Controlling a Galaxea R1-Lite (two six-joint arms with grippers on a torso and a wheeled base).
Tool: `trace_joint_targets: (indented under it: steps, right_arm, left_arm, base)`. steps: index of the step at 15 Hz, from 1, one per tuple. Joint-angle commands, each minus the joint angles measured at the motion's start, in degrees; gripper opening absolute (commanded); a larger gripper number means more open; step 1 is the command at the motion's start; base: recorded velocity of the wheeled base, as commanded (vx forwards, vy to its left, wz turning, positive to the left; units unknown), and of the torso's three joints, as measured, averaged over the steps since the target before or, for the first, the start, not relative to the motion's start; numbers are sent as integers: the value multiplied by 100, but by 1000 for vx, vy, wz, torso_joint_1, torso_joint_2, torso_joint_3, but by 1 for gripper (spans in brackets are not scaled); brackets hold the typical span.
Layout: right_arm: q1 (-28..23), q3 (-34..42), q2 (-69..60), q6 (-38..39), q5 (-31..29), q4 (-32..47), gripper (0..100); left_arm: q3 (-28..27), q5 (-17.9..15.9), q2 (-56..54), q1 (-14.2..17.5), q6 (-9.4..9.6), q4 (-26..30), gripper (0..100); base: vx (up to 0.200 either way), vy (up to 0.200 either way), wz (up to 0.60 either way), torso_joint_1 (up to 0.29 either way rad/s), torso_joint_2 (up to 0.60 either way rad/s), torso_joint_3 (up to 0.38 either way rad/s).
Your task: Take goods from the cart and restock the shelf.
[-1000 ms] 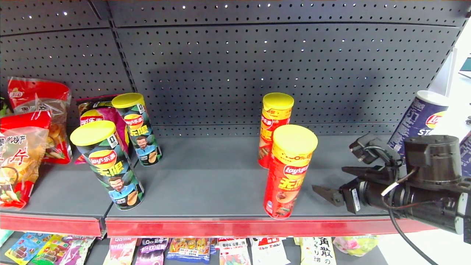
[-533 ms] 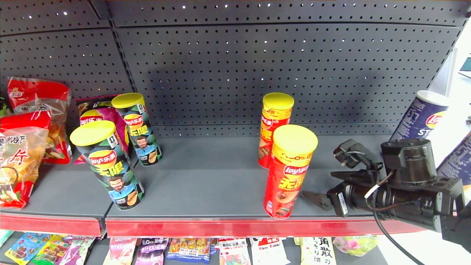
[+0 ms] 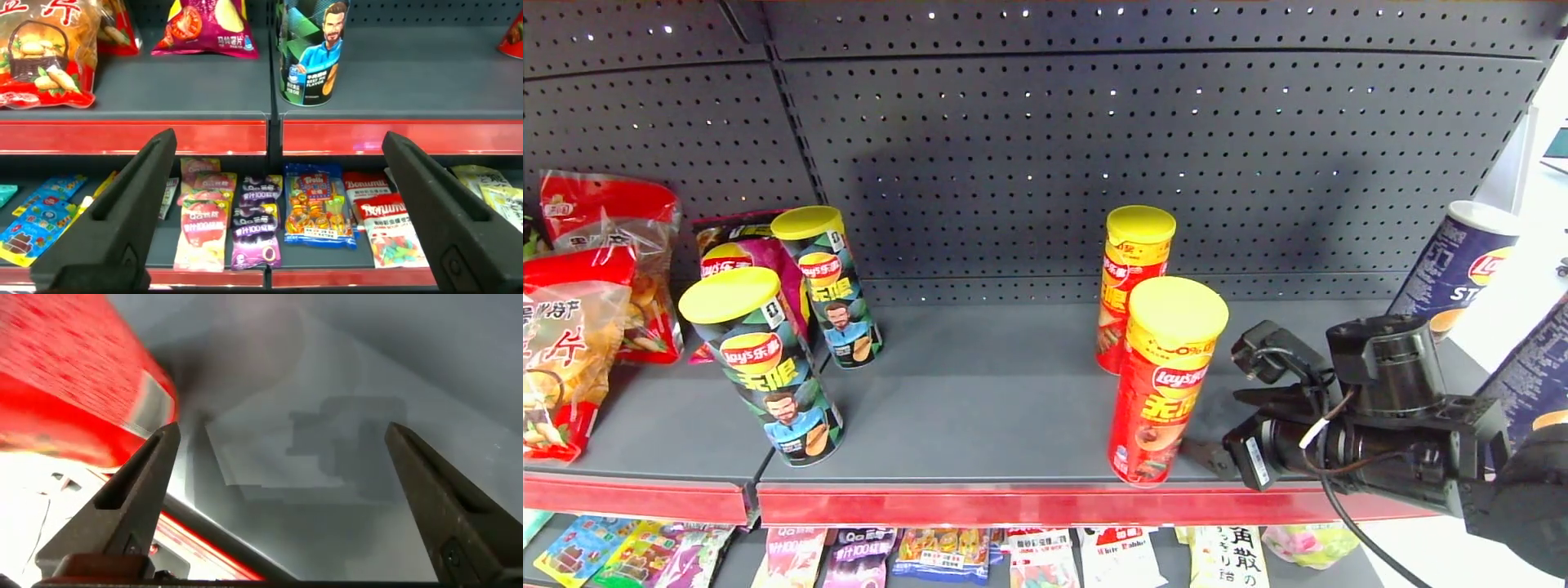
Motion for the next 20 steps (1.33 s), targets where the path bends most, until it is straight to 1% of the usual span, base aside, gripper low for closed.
trace_joint_targets:
  steps: [1, 16, 20]
  right_arm:
    - [74, -37, 86, -2, 6, -1, 100]
    - [320, -1, 60, 51, -73, -1, 100]
    - [311, 16, 51, 51, -82, -1, 100]
  left_arm:
    - [1, 1, 8, 0, -1, 0, 100]
    - [1, -8, 8, 0, -1, 0, 100]
    - [1, 1, 8, 0, -1, 0, 100]
  base:
    - [0, 0, 0, 0, 0, 0]
    - [0, 0, 0, 0, 0, 0]
    - [0, 0, 0, 0, 0, 0]
